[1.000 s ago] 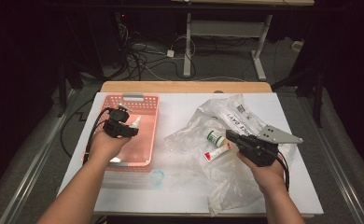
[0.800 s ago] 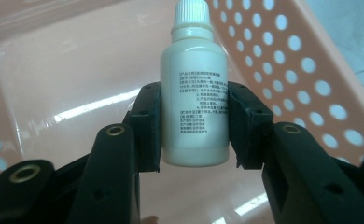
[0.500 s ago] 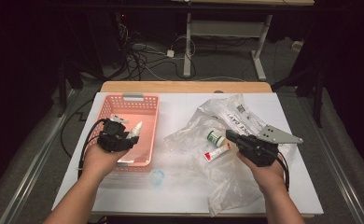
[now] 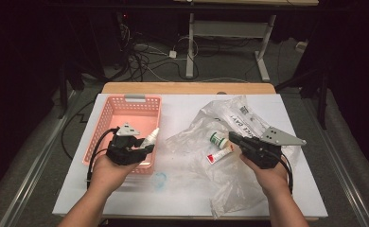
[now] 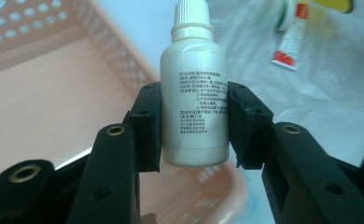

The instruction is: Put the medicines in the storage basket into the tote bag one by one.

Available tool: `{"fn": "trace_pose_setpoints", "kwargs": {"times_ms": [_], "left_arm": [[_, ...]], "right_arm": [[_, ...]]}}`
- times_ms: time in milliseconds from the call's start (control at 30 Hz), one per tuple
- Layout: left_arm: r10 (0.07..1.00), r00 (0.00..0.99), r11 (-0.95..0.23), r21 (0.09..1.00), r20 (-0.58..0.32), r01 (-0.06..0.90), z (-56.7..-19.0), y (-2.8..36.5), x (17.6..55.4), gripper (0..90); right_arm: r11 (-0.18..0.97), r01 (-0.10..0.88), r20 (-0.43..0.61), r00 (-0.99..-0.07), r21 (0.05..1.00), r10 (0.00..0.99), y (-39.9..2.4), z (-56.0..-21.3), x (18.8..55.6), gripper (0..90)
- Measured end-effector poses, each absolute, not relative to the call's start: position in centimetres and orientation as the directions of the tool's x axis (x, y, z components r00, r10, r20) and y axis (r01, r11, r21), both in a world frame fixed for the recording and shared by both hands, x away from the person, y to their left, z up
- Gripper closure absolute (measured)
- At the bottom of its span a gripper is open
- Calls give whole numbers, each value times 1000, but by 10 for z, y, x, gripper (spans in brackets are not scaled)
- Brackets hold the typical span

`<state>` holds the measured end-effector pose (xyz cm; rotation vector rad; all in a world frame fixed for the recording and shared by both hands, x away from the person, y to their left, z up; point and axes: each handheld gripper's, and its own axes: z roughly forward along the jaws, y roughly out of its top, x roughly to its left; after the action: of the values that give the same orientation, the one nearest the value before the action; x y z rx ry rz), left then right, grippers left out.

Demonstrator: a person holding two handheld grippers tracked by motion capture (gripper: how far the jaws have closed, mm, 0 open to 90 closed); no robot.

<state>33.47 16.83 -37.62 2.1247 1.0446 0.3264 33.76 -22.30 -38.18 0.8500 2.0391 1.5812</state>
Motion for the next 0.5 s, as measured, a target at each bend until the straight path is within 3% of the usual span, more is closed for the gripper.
{"fn": "trace_pose_setpoints", "kwargs": {"times_ms": [500], "left_arm": [[624, 776, -506, 709, -93, 491, -388, 98, 315, 583]], "right_arm": [[165, 203, 35, -724, 965, 689, -224, -381, 337, 900]]}}
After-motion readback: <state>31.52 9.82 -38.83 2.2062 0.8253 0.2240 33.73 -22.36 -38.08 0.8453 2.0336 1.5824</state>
